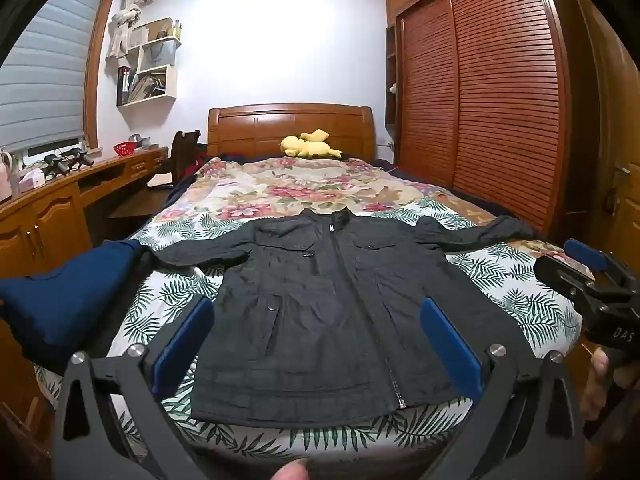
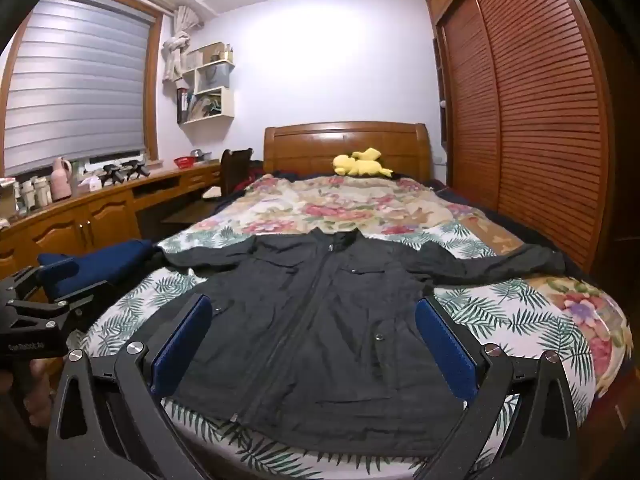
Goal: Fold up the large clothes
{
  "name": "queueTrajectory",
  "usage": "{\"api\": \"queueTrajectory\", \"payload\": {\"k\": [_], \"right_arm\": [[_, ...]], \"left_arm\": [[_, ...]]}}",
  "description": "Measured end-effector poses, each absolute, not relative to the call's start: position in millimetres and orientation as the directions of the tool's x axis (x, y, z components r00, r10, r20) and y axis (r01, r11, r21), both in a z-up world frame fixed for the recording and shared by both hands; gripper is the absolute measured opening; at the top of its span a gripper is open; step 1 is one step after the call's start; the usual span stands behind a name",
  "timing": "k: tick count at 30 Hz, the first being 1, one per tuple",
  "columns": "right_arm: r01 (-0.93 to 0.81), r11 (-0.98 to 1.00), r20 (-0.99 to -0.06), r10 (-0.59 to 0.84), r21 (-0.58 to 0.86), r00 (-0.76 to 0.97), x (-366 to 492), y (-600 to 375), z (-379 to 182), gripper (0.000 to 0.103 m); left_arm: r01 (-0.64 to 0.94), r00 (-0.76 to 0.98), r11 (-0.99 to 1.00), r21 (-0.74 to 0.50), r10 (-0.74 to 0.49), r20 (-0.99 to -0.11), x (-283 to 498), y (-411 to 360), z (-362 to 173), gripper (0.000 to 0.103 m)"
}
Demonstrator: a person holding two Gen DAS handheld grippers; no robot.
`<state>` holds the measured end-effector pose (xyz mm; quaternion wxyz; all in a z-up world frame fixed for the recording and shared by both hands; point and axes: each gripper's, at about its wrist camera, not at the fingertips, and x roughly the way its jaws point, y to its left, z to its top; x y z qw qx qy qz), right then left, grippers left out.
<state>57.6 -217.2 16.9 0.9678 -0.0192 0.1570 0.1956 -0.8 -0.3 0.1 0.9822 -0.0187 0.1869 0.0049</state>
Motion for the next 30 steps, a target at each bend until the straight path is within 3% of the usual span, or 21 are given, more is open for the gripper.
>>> {"api": "queueTrajectory", "payload": {"k": [30], "right_arm": [[-0.384, 0.923, -0.320, 0.374, 0.033, 0.871, 57, -219, 16, 0.103]], "left_arm": [[-0.037, 0.928, 0.998, -0.050, 0.016, -0.371, -5, 9, 3, 0.103]]}}
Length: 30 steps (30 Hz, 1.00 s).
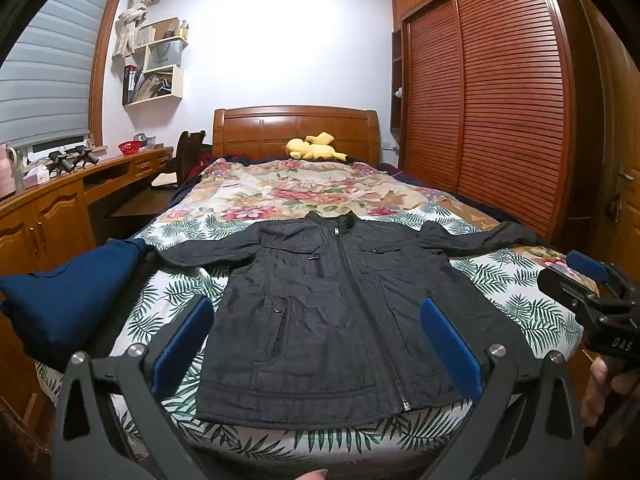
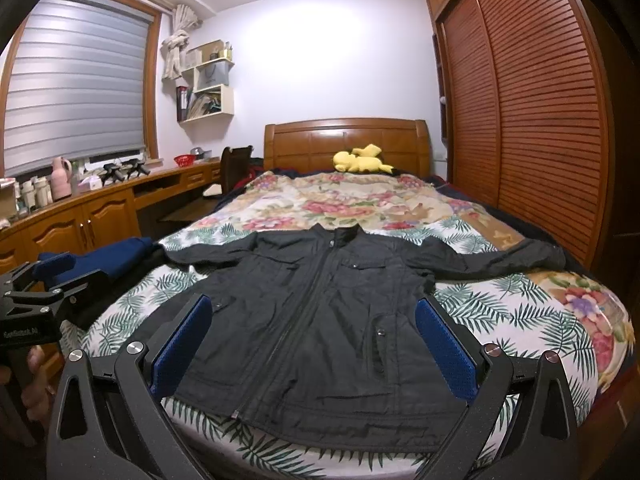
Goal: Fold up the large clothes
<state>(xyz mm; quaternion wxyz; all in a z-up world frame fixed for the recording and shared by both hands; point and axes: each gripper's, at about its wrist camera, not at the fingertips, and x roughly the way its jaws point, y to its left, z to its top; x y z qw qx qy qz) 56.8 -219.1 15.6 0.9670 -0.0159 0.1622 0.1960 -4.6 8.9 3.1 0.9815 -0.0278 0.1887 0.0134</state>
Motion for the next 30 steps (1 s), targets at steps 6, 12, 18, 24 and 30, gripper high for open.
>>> {"api": "queueTrajectory", "payload": {"k": [6, 12, 18, 24, 30], "right_arm": [[-0.385, 0.922, -0.321, 0.374, 0.033, 0.870, 57.1, -218.7, 15.8, 0.103], [-0.385, 0.922, -0.320, 0.375, 0.035, 0.870, 57.3, -219.0, 14.6, 0.103], [-0.381, 0.924, -0.321, 0.372, 0.038, 0.871, 57.6, -219.8, 13.5, 0.103], [-0.375, 0.926, -0.319, 0.368, 0.040, 0.873, 56.8, -220.9, 20.3, 0.103], [-0.377, 0.925, -0.320, 0.369, 0.041, 0.873, 57.7, -221.8, 20.0, 0.103]], "left_arm": [[-0.037, 0.930, 0.998, -0.046, 0.018, -0.368, -4.6, 8.7, 3.2, 0.103], [-0.036, 0.931, 0.998, -0.045, 0.017, -0.365, -4.7, 7.8, 3.3, 0.103], [-0.036, 0.931, 0.998, -0.045, 0.018, -0.363, -4.8, 7.6, 3.4, 0.103], [-0.035, 0.934, 0.998, -0.044, 0.017, -0.358, -6.1, 4.8, 6.2, 0.103], [-0.031, 0.937, 0.999, -0.040, 0.015, -0.348, -10.2, 3.4, 10.2, 0.103]]}}
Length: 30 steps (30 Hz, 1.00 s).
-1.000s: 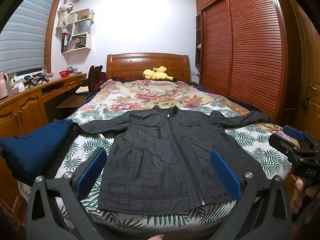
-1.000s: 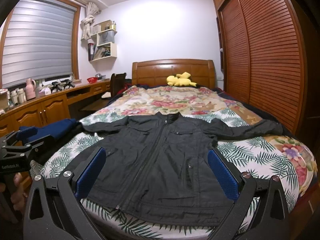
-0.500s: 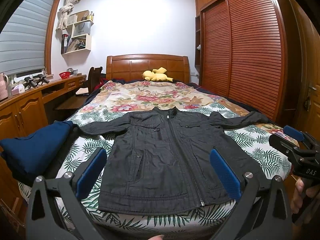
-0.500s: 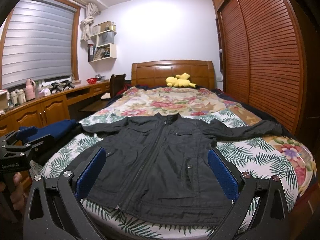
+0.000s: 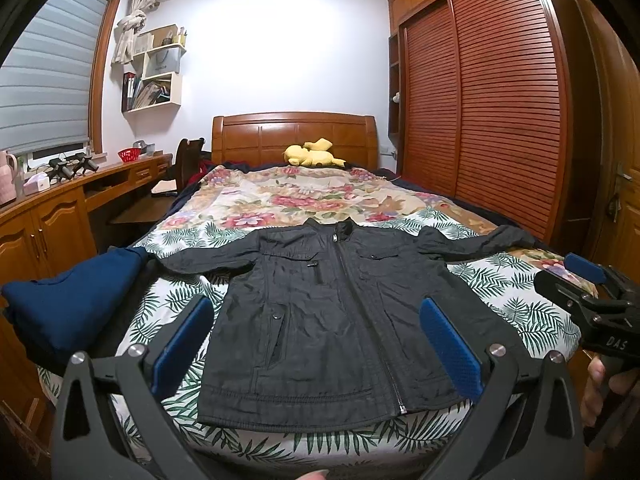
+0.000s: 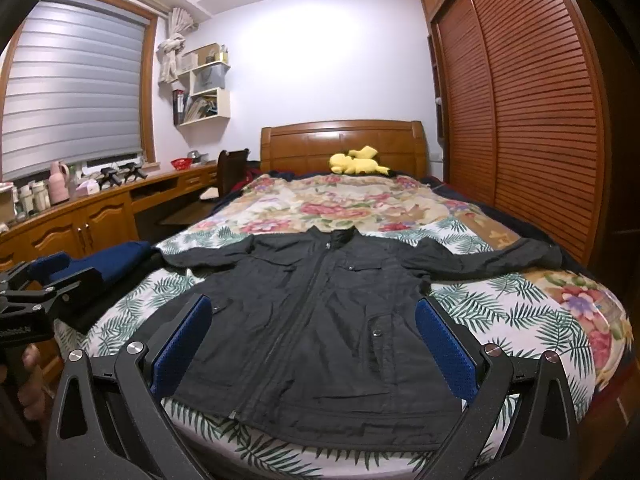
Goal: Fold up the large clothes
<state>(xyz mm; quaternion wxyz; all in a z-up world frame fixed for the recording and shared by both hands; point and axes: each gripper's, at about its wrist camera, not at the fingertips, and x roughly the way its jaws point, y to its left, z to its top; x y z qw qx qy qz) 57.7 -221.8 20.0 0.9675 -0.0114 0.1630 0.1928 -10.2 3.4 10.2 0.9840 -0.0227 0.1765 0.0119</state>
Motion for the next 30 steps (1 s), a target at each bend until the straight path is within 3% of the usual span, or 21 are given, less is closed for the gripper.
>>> {"api": "queueTrajectory", "payload": {"k": [30], "right_arm": [[-0.374, 0.926, -0.316, 0.367, 0.040, 0.875, 57.1, -222.5, 21.9, 0.103]], "left_arm": [[-0.033, 0.942, 0.999, -0.035, 0.020, -0.335, -16.5, 2.9, 17.6, 0.103]]}}
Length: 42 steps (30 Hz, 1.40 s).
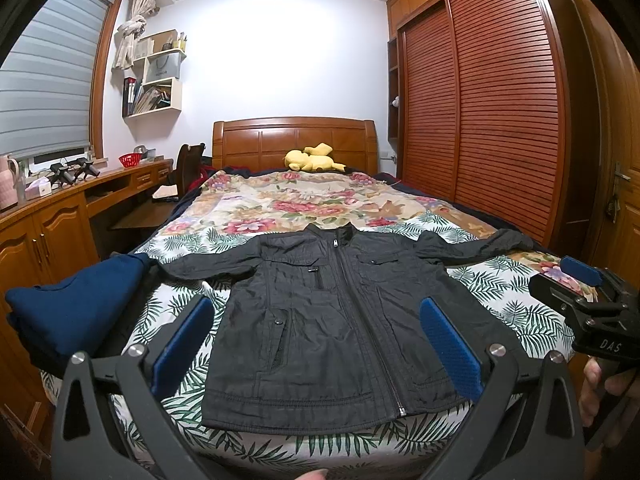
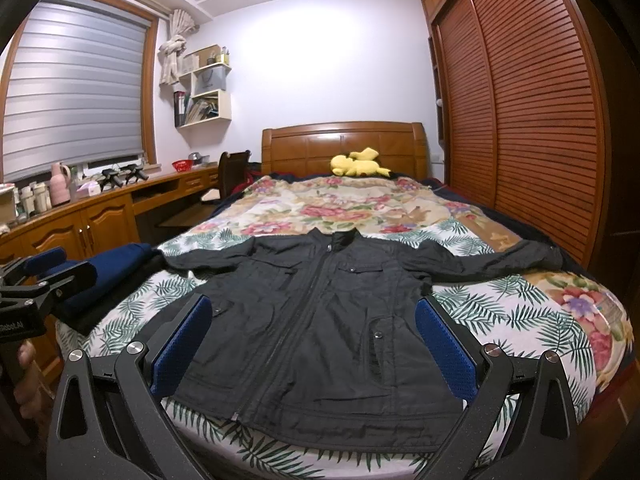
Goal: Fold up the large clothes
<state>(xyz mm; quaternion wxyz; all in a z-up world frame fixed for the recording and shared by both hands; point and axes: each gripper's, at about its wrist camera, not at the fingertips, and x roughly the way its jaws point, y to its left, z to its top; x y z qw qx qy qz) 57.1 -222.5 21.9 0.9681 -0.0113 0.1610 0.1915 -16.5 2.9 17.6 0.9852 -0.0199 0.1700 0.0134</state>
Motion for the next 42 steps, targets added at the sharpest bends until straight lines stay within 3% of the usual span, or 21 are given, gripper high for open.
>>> {"api": "queueTrajectory", "payload": {"k": [20, 42], "right_arm": [[-0.394, 0.919, -0.357, 0.378, 0.032, 0.854, 78, -209, 2, 0.103], [-0.550, 0.835, -0.425, 0.493, -0.012, 0.759, 205, -124, -53, 0.103]], "left_arm": [[-0.063, 0.912, 0.997, -0.041, 0.041, -0.408, 13, 32, -14, 0.103], [-0.137, 0.803, 0.990, -0.010, 0.106, -0.586, 103, 105, -78, 0.103]]}}
